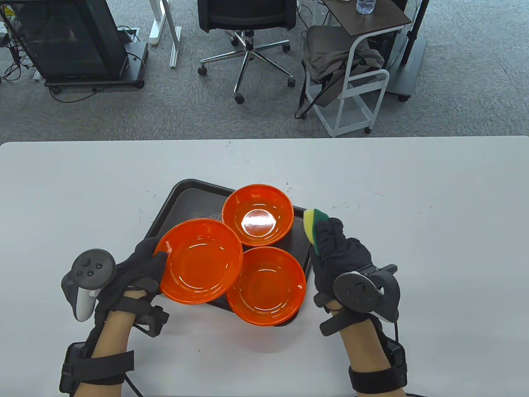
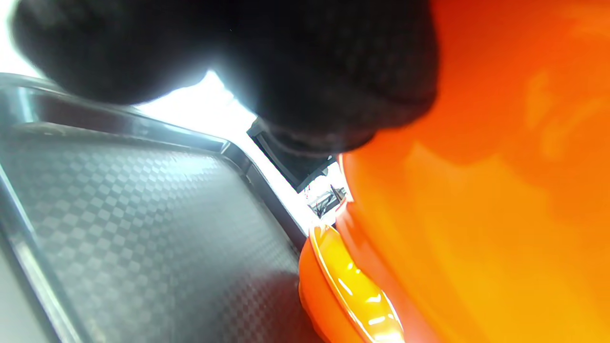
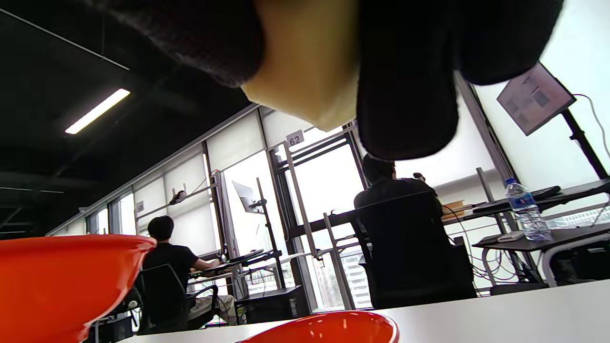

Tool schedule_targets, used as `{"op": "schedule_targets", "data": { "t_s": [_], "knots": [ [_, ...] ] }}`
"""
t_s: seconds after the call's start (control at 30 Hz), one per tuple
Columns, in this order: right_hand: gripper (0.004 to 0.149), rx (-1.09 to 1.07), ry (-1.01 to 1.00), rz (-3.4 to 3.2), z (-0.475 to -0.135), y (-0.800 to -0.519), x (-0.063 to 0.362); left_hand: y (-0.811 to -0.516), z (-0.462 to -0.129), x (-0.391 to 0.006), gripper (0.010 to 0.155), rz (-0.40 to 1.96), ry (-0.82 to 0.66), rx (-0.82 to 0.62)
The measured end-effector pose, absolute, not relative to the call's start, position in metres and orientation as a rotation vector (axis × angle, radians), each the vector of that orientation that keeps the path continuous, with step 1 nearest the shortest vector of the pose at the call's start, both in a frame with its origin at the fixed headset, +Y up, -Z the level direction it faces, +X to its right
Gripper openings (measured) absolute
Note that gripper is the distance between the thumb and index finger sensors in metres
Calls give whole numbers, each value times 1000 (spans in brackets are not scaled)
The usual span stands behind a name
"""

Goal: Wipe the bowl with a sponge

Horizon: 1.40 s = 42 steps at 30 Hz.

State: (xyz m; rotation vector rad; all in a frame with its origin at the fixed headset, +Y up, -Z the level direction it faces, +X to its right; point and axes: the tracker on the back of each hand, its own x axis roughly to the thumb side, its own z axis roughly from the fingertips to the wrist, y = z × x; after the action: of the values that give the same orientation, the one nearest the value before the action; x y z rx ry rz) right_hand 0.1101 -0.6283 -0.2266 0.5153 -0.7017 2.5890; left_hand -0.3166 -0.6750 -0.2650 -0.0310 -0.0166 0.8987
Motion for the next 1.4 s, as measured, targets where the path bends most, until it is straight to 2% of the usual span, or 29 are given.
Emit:
{"op": "schedule_targets", "data": {
  "t_s": [0.27,0.43,0.7,0.77,0.83,1.03,1.2,1.3,1.4],
  "knots": [
    [53,750,-797,2543,-203,-618,64,-674,-263,-297,57,850,-78,-58],
    [54,836,-761,2564,-196,-616,47,-672,-261,-285,57,828,-117,-66],
    [52,1063,-583,2627,-196,-625,24,-664,-253,-260,58,780,-202,-37],
    [51,1095,-567,2682,-196,-628,17,-661,-250,-253,57,774,-229,-24],
    [49,1111,-434,2775,-197,-632,11,-660,-247,-246,57,766,-253,-18],
    [48,1194,-362,2947,-202,-645,-3,-654,-242,-231,58,657,-309,33],
    [48,1300,-366,2847,-201,-652,-12,-655,-241,-226,58,622,-327,44],
    [48,1414,-270,2717,-198,-654,-18,-656,-242,-228,57,619,-318,62],
    [47,1438,-195,2725,-195,-654,-22,-654,-243,-234,57,617,-301,74]
  ]
}}
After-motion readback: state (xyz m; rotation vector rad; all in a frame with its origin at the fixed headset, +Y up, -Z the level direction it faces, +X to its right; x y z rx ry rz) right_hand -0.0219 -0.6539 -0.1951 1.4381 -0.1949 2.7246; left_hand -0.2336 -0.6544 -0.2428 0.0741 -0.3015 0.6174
